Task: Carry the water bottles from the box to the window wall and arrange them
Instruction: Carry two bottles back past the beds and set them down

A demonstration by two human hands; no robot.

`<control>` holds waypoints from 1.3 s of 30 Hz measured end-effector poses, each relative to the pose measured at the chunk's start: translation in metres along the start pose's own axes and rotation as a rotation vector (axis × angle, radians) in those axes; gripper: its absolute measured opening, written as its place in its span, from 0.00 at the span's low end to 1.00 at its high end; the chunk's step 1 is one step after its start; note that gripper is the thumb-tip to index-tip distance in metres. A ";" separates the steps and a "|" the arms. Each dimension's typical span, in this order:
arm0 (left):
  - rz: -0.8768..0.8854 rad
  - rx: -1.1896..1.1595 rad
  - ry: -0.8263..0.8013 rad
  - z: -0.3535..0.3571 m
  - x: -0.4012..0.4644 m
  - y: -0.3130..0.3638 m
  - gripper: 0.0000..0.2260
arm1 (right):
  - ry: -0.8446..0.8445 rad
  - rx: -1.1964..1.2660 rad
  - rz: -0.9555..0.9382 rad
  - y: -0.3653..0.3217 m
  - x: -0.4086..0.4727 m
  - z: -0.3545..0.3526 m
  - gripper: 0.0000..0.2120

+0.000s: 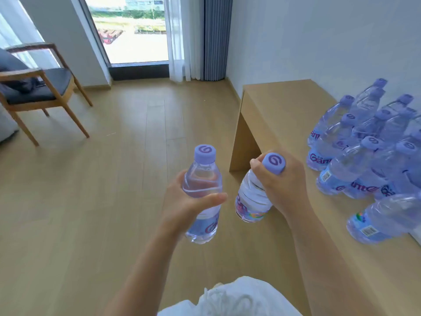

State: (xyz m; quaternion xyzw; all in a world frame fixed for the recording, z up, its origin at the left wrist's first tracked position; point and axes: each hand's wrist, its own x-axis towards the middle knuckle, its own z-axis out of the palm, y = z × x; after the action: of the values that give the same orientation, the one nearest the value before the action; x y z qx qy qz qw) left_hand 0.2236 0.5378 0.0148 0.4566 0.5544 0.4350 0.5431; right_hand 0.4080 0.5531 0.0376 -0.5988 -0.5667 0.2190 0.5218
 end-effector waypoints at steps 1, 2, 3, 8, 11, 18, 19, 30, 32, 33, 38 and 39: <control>0.002 -0.004 -0.007 0.005 0.016 0.004 0.34 | 0.010 -0.005 0.004 0.005 0.014 0.000 0.09; 0.004 -0.007 -0.018 0.011 0.032 0.007 0.35 | 0.022 -0.009 0.012 0.011 0.026 -0.002 0.09; 0.011 -0.009 -0.032 0.017 0.048 0.009 0.36 | 0.040 -0.010 0.022 0.017 0.037 -0.004 0.09; 0.053 -0.022 -0.163 0.058 0.128 0.020 0.40 | 0.126 -0.010 0.120 0.049 0.085 -0.016 0.09; 0.045 -0.009 -0.274 0.087 0.178 0.027 0.36 | 0.193 -0.057 0.131 0.068 0.118 -0.023 0.14; 0.079 0.014 -0.479 0.161 0.322 0.052 0.34 | 0.383 -0.106 0.203 0.111 0.217 -0.017 0.15; 0.083 0.032 -0.521 0.173 0.344 0.059 0.33 | 0.407 -0.121 0.225 0.116 0.232 -0.016 0.14; 0.148 0.132 -0.862 0.306 0.502 0.091 0.28 | 0.949 -0.228 0.486 0.179 0.378 -0.036 0.13; 0.145 0.153 -0.896 0.326 0.515 0.083 0.25 | 0.999 -0.248 0.558 0.194 0.388 -0.040 0.11; 0.149 0.156 -0.903 0.336 0.520 0.078 0.24 | 1.011 -0.259 0.591 0.200 0.391 -0.041 0.09; 0.193 0.204 -0.936 0.387 0.539 0.069 0.19 | 1.072 -0.327 0.718 0.214 0.394 -0.051 0.09; 0.199 0.212 -0.945 0.397 0.541 0.069 0.19 | 1.078 -0.338 0.738 0.215 0.393 -0.054 0.09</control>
State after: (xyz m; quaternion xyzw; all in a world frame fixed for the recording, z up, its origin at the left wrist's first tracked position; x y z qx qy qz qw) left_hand 0.6259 1.0757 -0.0413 0.7074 0.2425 0.1710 0.6415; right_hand 0.6540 0.9296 -0.0012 -0.8523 -0.0119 -0.0380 0.5216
